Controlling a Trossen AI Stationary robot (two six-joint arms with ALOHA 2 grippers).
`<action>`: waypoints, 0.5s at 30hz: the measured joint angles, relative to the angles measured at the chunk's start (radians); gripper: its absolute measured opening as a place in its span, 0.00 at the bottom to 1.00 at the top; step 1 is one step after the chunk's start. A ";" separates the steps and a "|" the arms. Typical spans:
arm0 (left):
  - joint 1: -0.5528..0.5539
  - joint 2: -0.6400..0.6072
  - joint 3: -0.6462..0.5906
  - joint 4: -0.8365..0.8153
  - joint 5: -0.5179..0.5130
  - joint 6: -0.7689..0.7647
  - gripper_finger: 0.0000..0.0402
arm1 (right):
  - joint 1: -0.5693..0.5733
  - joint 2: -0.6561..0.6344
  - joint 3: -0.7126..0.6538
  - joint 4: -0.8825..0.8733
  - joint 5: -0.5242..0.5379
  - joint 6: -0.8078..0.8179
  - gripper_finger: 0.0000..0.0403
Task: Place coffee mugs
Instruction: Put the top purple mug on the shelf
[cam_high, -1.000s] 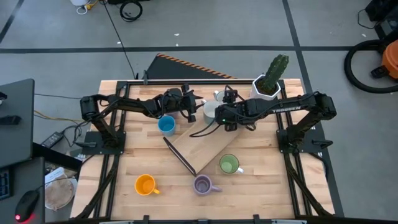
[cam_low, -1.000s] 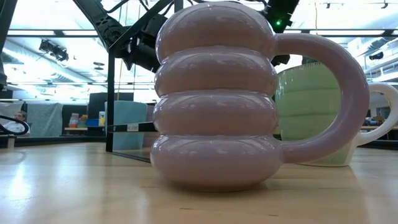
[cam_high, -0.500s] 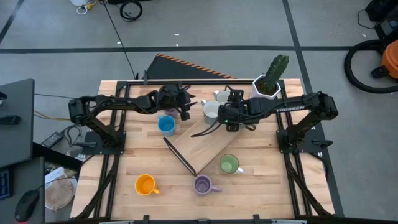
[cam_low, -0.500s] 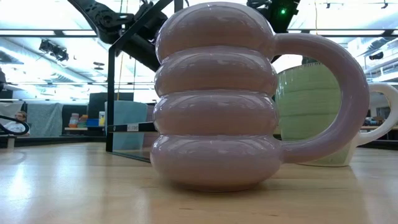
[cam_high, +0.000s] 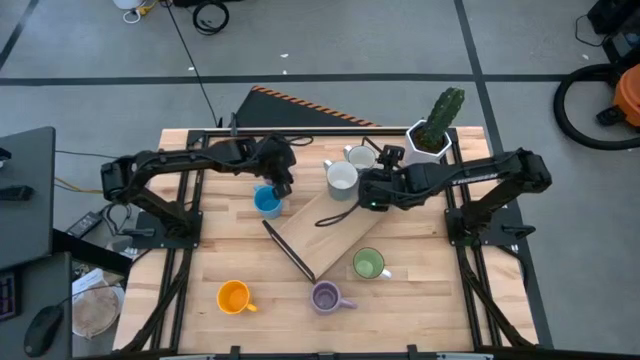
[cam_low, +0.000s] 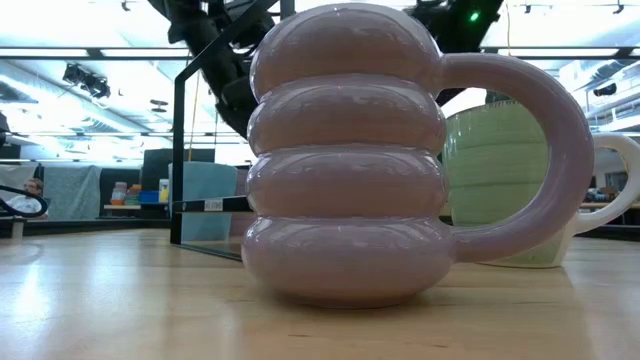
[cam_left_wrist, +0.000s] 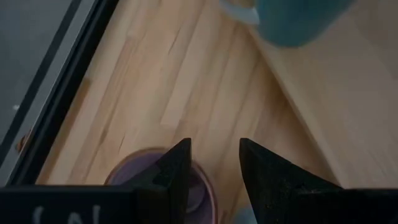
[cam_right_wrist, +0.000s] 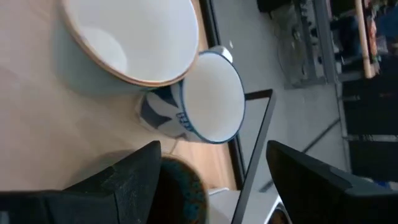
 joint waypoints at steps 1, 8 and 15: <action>-0.002 0.000 0.004 -0.012 -0.012 -0.011 0.35 | 0.012 -0.014 -0.006 0.001 0.000 0.002 0.74; 0.000 0.013 0.007 -0.050 -0.079 -0.092 0.35 | 0.085 -0.106 -0.039 0.045 -0.001 -0.012 0.74; 0.020 0.086 0.007 -0.054 -0.077 -0.120 0.35 | 0.146 -0.154 -0.068 0.103 -0.032 -0.040 0.74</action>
